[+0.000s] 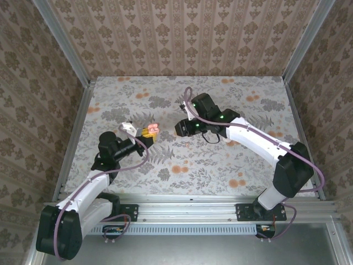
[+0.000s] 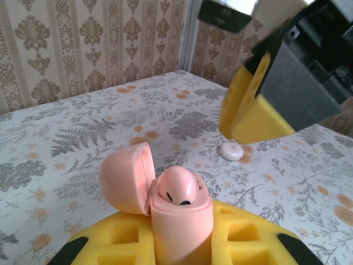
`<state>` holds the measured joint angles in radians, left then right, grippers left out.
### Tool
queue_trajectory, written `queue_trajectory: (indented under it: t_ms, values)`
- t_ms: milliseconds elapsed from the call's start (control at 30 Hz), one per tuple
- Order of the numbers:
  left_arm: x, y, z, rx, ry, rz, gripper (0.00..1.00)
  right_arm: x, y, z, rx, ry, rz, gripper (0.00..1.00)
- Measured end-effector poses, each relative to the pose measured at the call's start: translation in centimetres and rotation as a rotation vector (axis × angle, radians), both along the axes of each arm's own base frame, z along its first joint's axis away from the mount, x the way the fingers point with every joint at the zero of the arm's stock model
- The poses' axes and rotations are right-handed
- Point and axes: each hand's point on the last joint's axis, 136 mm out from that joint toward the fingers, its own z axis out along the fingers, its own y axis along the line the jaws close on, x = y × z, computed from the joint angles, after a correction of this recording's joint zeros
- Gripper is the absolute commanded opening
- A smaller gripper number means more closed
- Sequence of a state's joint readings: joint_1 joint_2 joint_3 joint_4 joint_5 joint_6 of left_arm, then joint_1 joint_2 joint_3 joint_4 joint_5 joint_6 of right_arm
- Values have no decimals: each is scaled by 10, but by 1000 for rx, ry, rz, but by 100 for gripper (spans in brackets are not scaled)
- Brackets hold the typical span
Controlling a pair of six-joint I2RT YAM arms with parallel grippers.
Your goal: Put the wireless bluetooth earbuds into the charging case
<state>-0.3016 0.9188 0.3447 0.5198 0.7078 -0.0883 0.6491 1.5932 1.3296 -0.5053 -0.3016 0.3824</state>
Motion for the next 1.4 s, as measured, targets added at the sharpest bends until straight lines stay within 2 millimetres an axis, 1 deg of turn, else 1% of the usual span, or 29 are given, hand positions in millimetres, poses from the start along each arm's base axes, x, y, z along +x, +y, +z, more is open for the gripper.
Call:
queue_trajectory:
  t_ms: [100, 233, 367, 467, 800, 967, 1100, 1233, 1300, 1400]
  values:
    - [3, 3, -6, 20, 12, 23, 5, -1, -15, -30, -103, 136, -111, 37]
    - [3, 5, -8, 36, 13, 41, 5, 3, -23, -66, -232, 264, -180, 33]
    - [3, 8, -7, 44, 6, 60, 5, 6, -27, -96, -335, 345, -200, 33]
    - [5, 10, -7, 50, 2, 75, 5, 7, -29, -112, -391, 382, -205, 34]
    - [5, 13, -10, 64, 8, 95, 5, 23, -20, -144, -453, 420, -186, 34]
    - [5, 14, -11, 69, 12, 97, 5, 28, -21, -158, -494, 430, -178, 34]
    - [5, 14, -12, 70, 14, 97, 5, 29, -24, -164, -515, 428, -170, 33]
    - [5, 14, -12, 70, 14, 97, 5, 28, -25, -171, -532, 438, -166, 30]
    - [5, 14, -12, 70, 14, 97, 5, 27, -27, -175, -542, 442, -167, 28]
    - [5, 14, -12, 70, 13, 97, 5, 28, -26, -174, -543, 440, -166, 24]
